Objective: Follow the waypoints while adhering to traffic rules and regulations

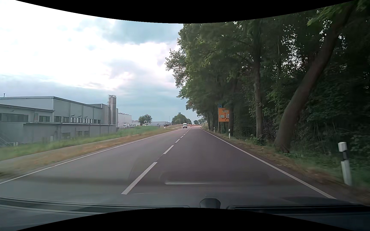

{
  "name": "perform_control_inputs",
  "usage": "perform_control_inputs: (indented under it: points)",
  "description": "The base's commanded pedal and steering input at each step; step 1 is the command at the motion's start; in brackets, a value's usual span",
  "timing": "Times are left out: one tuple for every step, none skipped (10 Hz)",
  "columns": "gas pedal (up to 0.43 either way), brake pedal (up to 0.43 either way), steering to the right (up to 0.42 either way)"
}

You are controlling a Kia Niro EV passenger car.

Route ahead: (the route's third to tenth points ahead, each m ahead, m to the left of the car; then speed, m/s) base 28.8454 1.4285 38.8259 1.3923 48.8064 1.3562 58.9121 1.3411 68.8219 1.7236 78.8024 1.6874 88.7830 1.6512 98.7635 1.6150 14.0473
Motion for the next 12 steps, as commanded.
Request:
perform_control_inputs:
  points:
    - [0.110, 0.000, -0.003]
    - [0.118, 0.000, -0.002]
    - [0.118, 0.000, -0.002]
    - [0.118, 0.000, -0.003]
    - [0.118, 0.000, -0.003]
    - [0.118, 0.000, -0.002]
    - [0.118, 0.000, -0.003]
    - [0.118, 0.000, -0.003]
    - [0.118, 0.000, -0.003]
    - [0.118, 0.000, -0.003]
    - [0.118, 0.000, -0.003]
    - [0.118, 0.000, -0.002]
